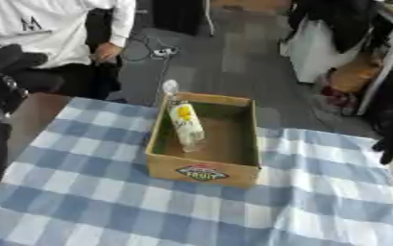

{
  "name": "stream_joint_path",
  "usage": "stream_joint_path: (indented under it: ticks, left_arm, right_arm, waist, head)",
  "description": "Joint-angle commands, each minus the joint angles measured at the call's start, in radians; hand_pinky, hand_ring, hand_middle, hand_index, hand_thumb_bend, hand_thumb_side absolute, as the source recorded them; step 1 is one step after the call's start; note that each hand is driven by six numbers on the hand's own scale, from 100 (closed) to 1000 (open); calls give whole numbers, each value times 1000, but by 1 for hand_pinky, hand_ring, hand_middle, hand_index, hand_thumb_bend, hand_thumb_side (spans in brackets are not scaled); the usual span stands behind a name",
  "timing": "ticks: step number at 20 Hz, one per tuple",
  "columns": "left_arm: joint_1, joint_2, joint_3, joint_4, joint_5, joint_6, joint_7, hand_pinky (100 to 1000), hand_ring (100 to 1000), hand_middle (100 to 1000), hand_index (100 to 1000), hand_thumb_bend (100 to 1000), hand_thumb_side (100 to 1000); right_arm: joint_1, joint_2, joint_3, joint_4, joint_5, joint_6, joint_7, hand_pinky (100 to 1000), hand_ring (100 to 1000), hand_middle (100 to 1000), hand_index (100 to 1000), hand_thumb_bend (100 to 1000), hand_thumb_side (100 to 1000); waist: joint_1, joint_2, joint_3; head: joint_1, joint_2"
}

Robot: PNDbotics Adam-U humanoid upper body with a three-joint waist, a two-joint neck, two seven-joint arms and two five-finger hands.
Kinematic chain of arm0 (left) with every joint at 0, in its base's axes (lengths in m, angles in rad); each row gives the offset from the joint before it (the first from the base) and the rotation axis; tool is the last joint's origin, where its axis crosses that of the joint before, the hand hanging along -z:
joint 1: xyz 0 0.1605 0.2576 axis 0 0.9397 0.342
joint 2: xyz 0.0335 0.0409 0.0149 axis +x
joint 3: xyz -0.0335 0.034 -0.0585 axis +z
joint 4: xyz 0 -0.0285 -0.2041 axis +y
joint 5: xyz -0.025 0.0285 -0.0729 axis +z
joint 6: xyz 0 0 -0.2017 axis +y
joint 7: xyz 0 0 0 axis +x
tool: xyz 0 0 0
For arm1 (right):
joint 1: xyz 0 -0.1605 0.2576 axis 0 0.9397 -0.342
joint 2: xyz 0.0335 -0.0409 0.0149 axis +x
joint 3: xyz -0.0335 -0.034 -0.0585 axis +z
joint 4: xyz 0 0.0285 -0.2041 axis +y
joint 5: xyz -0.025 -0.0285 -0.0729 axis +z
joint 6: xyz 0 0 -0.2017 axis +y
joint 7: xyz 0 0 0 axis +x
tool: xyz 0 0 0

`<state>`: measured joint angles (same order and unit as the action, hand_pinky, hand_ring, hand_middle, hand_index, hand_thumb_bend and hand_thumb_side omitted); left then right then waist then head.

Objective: Pick up objects on the table and place them in the box.

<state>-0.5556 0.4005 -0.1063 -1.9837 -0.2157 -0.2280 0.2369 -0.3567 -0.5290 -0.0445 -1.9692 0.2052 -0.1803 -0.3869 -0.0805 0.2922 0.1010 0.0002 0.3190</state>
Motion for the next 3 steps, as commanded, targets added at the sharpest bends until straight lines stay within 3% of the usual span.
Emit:
stream_joint_path:
  ticks: [1, 3]
  left_arm:
    - [3, 22, 23, -16, -14, 8, 19, 731, 673, 787, 918, 323, 882]
    - [12, 25, 25, -16, -18, 10, 23, 732, 673, 787, 917, 323, 883]
  right_arm:
    - [1, 17, -33, -30, -7, -55, -60, 318, 440, 504, 699, 135, 1000]
    - [-2, 22, -40, -31, 0, -72, -74, 326, 447, 510, 696, 117, 1000]
  waist:
    - [13, -29, -13]
    - [19, -36, -26]
  head:
    - [20, 22]
    - [27, 67]
